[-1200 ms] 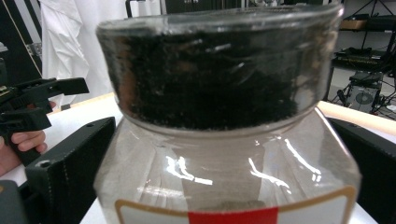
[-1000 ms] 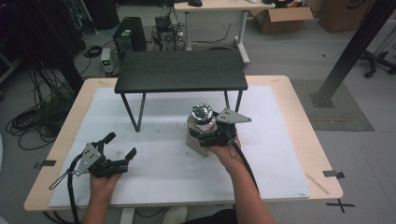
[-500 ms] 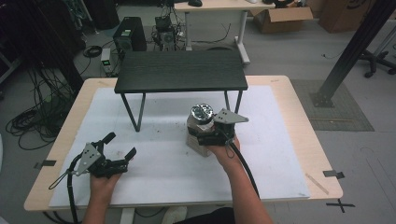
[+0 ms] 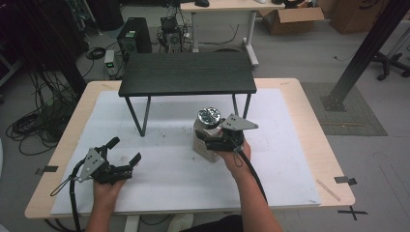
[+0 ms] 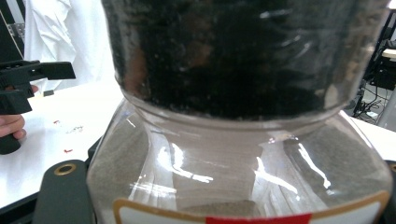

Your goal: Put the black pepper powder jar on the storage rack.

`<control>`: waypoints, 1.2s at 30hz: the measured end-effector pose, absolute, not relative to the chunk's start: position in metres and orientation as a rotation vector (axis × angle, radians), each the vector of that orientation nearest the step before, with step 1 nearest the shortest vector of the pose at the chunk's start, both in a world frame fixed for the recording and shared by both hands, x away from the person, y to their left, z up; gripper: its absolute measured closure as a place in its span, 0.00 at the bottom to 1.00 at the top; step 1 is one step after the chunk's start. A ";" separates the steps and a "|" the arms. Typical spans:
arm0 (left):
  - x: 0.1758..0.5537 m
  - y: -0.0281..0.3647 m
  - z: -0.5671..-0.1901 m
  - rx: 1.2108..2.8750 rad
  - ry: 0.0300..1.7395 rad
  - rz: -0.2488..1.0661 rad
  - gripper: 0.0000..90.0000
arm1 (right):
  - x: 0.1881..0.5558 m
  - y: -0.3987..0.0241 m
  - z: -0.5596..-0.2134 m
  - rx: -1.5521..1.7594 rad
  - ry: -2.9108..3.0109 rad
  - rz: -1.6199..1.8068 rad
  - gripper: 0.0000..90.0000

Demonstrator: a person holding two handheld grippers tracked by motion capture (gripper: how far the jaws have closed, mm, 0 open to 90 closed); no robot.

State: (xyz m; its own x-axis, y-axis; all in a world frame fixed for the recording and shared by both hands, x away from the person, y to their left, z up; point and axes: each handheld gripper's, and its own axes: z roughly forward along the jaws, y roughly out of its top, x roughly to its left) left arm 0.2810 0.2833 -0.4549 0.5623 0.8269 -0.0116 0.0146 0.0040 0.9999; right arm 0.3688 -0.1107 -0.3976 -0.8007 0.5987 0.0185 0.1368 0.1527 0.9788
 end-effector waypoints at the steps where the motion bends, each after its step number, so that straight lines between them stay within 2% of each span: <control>1: 0.281 0.283 -0.455 1.437 0.772 0.747 0.00 | 0.369 -0.111 -0.398 0.703 2.062 1.687 0.25; 22: 0.281 0.284 -0.455 1.434 0.772 0.746 0.00 | 0.367 -0.114 -0.395 0.712 2.052 1.720 0.25; 36: 0.281 0.283 -0.455 1.435 0.773 0.746 0.00 | 0.360 -0.113 -0.360 0.572 2.105 1.762 0.25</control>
State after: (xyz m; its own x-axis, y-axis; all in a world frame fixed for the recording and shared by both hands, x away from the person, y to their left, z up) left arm 0.2811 0.2834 -0.4549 0.5622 0.8269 -0.0142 0.0154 0.0067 0.9999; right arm 0.3602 -0.1126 -0.3601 -0.8627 0.5057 0.0008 0.0897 0.1514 0.9844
